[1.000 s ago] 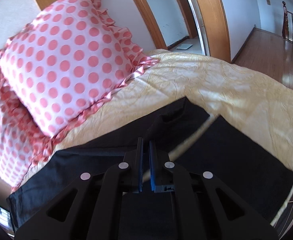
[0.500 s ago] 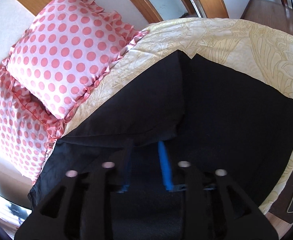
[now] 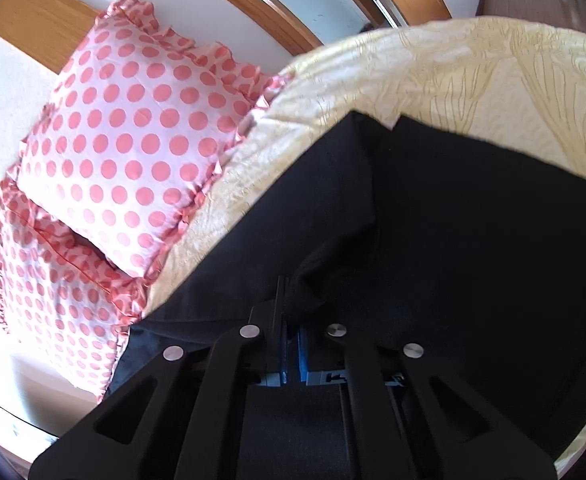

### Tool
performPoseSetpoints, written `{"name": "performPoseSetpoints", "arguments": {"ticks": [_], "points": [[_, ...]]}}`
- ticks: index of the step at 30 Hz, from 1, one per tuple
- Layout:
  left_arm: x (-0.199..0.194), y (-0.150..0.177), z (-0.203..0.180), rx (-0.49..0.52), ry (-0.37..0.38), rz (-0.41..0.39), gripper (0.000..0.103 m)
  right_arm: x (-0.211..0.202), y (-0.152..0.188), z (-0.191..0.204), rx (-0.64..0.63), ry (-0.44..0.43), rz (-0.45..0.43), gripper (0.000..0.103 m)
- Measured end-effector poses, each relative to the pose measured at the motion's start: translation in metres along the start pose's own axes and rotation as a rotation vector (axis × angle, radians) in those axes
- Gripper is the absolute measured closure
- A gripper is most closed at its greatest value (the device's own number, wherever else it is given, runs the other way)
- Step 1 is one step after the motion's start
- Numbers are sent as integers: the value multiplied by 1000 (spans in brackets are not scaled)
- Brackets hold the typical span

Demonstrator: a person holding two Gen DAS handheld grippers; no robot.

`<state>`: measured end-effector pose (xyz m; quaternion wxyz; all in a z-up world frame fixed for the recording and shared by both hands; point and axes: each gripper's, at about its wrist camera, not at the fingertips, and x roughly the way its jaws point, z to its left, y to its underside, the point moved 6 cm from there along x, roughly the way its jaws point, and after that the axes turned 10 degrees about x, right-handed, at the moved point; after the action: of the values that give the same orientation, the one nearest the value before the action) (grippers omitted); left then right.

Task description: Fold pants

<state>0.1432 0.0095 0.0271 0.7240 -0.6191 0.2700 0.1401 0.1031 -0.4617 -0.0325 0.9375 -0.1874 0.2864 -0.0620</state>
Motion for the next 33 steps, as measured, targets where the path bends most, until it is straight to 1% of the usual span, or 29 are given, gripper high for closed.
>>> {"name": "performPoseSetpoints", "arguments": {"ticks": [4, 6, 9, 12, 15, 18, 21, 22, 25, 27, 29, 30, 32, 33], "points": [[-2, -3, 2, -12, -14, -5, 2, -52, -24, 5, -71, -53, -131, 100], [-4, -4, 1, -8, -25, -9, 2, -79, -27, 1, -74, -92, -161, 100], [-8, -4, -1, 8, -38, -21, 2, -104, -19, -14, -92, -82, -186, 100], [-13, -5, 0, 9, -33, -35, 2, -113, -6, -39, -71, -54, -176, 100], [-19, -9, 4, 14, -25, -53, 2, -104, 10, -71, -13, -10, -121, 100], [-26, -21, 19, 27, -48, -80, 2, -90, 18, -86, 2, 18, -91, 100], [-22, -36, 41, 16, -62, -64, 2, -88, 22, -89, -10, 25, -91, 100], [-15, -45, 55, -2, -50, -44, 2, -89, 22, -88, -17, 27, -93, 100], [10, -64, 89, -59, -56, 32, 2, -88, 21, -87, -32, 26, -90, 100], [32, -77, 109, -106, -46, 90, 2, -88, 20, -87, -32, 23, -87, 100], [62, -91, 129, -167, -37, 157, 2, -88, 20, -87, -36, 23, -83, 100], [84, -99, 141, -218, -30, 207, 2, -88, 20, -86, -38, 23, -82, 100], [119, -106, 156, -289, -18, 271, 3, -88, 20, -86, -44, 28, -81, 100], [135, -109, 164, -320, -25, 306, 6, -87, 20, -85, -48, 32, -82, 100]]}}
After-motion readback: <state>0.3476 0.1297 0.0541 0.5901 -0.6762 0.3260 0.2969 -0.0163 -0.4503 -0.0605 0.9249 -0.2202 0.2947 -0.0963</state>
